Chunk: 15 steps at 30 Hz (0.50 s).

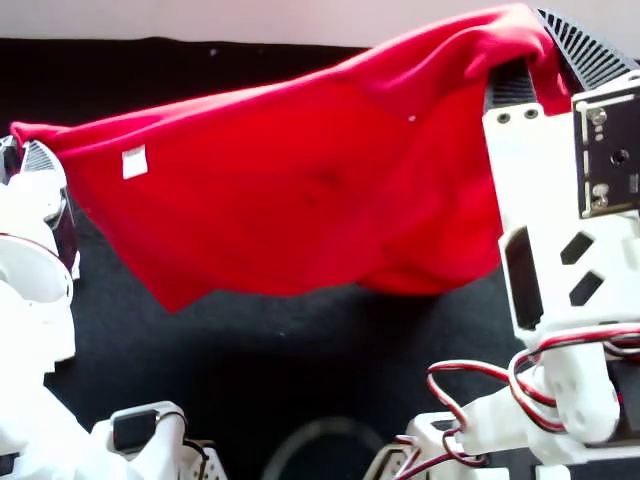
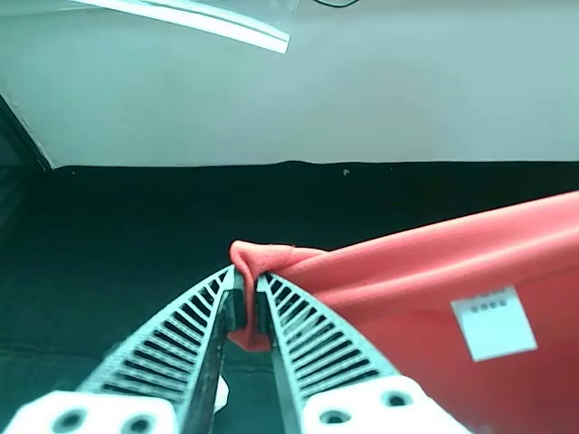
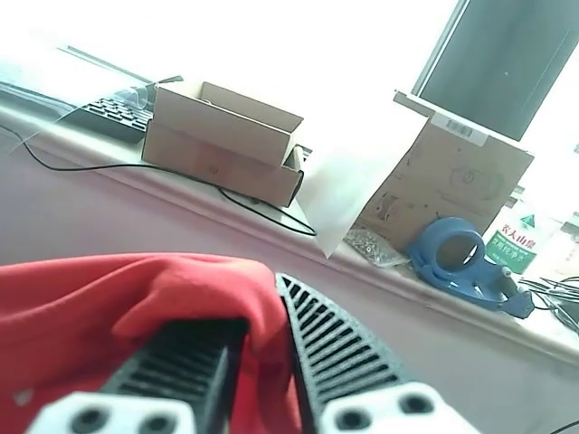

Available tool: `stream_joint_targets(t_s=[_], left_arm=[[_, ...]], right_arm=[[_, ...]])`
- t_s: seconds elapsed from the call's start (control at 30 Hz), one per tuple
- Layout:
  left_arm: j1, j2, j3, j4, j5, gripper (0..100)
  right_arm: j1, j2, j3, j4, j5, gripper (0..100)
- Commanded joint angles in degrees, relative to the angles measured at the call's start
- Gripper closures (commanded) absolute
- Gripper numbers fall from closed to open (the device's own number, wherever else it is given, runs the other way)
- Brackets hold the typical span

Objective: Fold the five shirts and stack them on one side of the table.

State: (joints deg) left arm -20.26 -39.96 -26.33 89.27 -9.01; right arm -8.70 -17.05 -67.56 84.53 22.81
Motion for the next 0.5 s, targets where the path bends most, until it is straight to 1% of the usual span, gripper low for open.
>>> stream_joint_targets(t_s=[0.0, 0.1, 0.2, 0.33, 0.47], left_arm=[[0.04, 0.04, 6.81, -0.62, 0.53, 99], [0.04, -0.04, 15.96, -0.70, 0.53, 99], [-0.04, -0.13, 19.82, -1.49, 0.53, 99], [-0.04, -0.13, 17.98, -1.05, 3.78, 99], [-0.04, -0.48, 12.53, 1.05, 4.04, 99]], right_arm=[[-0.40, -2.59, -2.15, -1.80, 0.35, 99.2], [-0.40, -3.91, -1.89, -1.54, 0.35, 99.2], [-0.40, -4.26, -1.80, 0.40, 0.35, 99.2], [-0.48, -4.26, -1.80, 4.35, 0.26, 99.2], [-0.48, -4.88, -2.42, 5.85, 0.26, 99.2]])
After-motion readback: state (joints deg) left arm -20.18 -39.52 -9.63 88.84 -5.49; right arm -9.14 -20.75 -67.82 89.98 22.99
